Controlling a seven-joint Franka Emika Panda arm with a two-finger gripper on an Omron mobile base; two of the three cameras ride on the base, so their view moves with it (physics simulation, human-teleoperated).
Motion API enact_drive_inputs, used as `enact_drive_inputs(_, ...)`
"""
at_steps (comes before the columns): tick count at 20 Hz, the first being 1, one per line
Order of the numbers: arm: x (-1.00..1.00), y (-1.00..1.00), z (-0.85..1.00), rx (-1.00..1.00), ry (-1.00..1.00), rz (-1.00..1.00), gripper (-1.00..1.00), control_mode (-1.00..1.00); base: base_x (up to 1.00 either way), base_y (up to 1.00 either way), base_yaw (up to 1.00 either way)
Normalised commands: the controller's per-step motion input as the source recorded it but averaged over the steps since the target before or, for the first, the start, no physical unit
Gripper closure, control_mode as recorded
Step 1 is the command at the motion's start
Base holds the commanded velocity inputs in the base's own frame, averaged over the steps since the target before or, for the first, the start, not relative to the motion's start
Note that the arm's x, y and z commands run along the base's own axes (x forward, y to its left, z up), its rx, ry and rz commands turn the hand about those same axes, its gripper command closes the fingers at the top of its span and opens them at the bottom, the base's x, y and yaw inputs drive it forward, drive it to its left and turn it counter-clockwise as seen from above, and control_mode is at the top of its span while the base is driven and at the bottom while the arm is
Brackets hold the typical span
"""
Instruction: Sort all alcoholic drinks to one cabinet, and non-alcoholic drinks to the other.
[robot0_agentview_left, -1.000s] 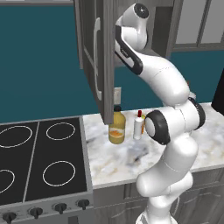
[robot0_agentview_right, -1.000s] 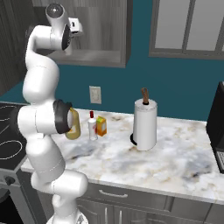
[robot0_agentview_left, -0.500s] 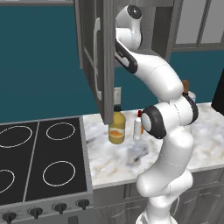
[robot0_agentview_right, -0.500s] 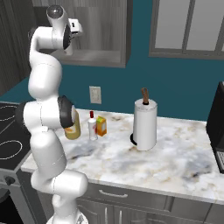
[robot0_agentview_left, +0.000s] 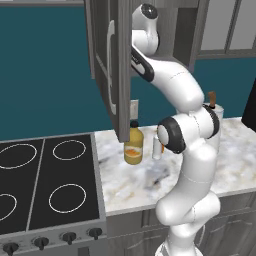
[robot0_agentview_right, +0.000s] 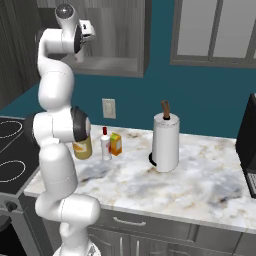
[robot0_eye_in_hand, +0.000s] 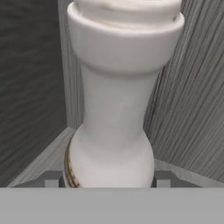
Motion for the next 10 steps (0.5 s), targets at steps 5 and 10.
enact_drive_inputs(5, 0.1, 0.0, -0.32, 0.0, 0.01, 0.0, -1.0, -1.0, 0.0, 0.0, 0.0)
enact_drive_inputs(10, 0.12, 0.0, -0.15, 0.0, 0.0, 0.0, -1.0, -1.0, 0.0, 0.0, 0.0)
